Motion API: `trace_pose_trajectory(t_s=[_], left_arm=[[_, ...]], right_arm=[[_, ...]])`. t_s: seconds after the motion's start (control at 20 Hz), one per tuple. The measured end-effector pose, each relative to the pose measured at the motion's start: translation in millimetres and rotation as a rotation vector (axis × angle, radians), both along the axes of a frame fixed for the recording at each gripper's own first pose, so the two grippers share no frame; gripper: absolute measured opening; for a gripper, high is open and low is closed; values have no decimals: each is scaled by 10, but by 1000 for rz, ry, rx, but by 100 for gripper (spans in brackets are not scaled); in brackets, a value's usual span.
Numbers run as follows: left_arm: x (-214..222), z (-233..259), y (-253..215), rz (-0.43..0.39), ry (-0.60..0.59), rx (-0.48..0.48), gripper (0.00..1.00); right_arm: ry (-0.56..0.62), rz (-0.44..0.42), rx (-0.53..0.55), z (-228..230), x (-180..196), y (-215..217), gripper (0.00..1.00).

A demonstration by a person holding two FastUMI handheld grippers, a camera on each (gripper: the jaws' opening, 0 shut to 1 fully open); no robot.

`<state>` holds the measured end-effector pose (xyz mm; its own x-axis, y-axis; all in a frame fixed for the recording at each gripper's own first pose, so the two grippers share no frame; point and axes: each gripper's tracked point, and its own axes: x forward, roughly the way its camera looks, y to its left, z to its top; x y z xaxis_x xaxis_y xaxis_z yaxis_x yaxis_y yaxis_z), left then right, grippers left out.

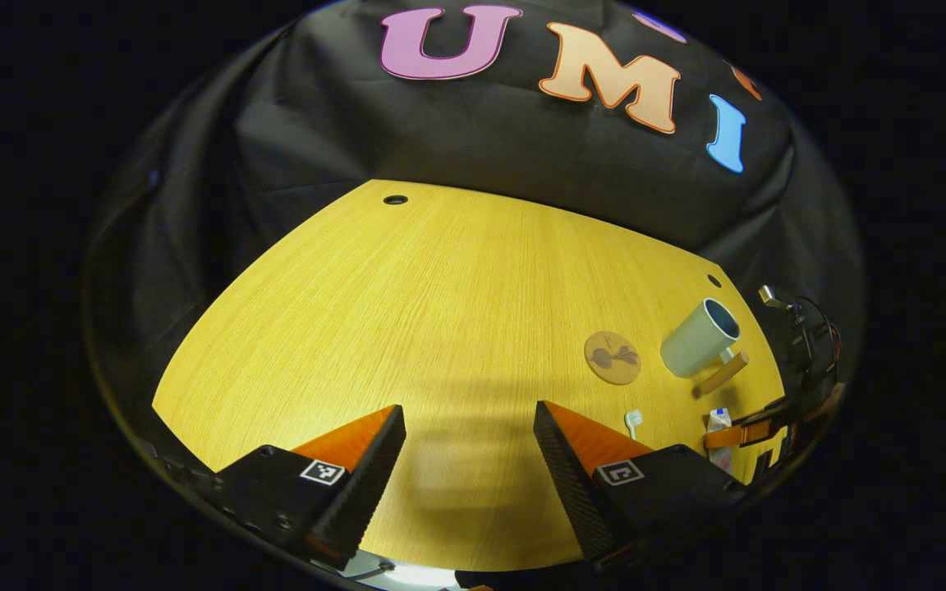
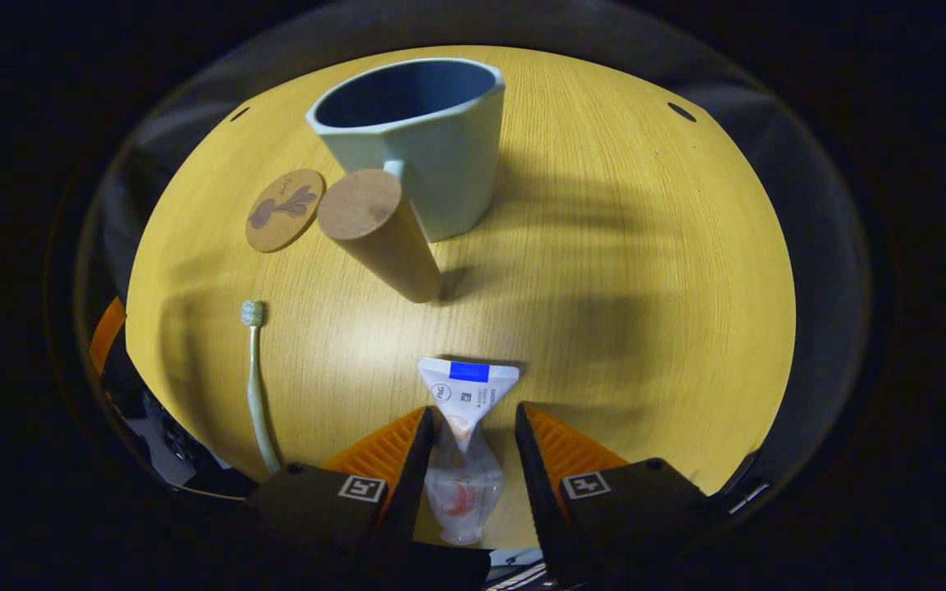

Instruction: Put the toothbrush and toothpaste on the desktop into the cup, then pick up the cup and place it on the coaster on the desktop.

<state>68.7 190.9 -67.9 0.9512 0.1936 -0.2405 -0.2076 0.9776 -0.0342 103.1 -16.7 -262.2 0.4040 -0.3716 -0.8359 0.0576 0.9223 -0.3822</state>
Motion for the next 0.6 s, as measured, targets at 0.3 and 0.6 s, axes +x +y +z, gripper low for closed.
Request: trace_pose_trajectory(t_s=[0.3,0.6], left_arm=[[3,-47,-43,-28,36,-1,95],[-80,-104,-151,-116,119,40,95]], right_arm=[[20,-42,25,43,32,-81,30],[20,6,-2,52,42,-84,25]])
